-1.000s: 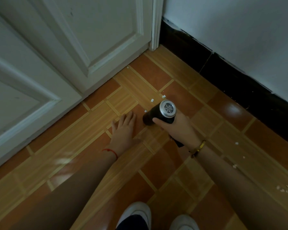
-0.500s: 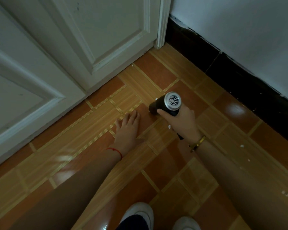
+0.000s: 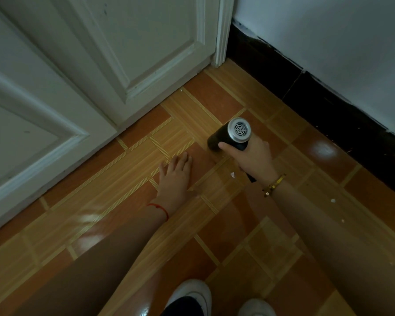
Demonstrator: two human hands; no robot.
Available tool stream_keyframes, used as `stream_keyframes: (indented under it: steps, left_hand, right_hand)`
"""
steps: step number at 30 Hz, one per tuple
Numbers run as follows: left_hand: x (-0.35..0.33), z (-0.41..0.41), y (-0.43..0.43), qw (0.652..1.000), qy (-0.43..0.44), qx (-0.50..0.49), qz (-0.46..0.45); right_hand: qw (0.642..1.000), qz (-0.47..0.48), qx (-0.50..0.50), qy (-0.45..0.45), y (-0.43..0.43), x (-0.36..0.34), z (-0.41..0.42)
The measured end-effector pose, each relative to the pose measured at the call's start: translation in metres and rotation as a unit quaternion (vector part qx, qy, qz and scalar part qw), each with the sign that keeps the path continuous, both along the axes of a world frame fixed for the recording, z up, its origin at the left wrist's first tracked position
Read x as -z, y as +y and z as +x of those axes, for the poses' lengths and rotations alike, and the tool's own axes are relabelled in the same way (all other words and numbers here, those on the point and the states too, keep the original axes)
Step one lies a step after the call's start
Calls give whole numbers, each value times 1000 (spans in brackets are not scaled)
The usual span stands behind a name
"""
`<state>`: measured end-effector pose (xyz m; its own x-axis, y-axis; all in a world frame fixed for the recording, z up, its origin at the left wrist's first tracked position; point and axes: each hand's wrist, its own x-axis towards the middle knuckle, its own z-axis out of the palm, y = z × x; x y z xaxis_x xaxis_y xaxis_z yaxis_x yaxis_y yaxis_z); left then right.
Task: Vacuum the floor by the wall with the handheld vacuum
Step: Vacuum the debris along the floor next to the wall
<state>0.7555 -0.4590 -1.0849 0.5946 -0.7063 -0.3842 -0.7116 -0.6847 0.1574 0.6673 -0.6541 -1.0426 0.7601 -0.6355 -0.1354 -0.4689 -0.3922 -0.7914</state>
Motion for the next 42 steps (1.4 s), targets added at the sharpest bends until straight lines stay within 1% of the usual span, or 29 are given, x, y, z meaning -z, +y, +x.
stream_keyframes:
  steps: [3,6,12,16,18,25,28,31,35,40,42]
  left_hand:
    - [-1,0,0,1000,-2,1,4]
    - [-1,-1,-1,1000,-3,-1,5]
    - [-3,0,-3,1000,0,-1,12]
    - [-1,0,-3,1000,-2,1,15]
    - [-1,0,-3,1000,-5,3,18]
    - [-4,-1,-6,1000,-4,1,25]
    - [-4,-1,-5,1000,-3,-2,22]
    - [-4,0,-6,1000,-3,0,25]
    - [-5,-1,-6,1000,-6,-1,30]
    - [-12,-2,-10,999,13,-9,42]
    - [-12,-4,-11,999,16,-15,44]
  right_hand:
    - [999,-13,32,-24,-8,1,2]
    - [1000,0,10,-6,-17,1,8]
    - [999,37,20,6,-34,-1,14]
    - [998,11,65,-10,-43,-5,8]
    - [997,-3,71,-6,-45,-6,2]
    - [998,0,56,7,-47,-9,-11]
    - [999,8,35,36,-48,-16,-18]
    - [998,13,36,44,-44,-21,-32]
    - [995,69,10,77,-29,-22,-55]
    - [998,20,7,65,-9,-22,-73]
    - [997,24,8,66,-5,-23,-79]
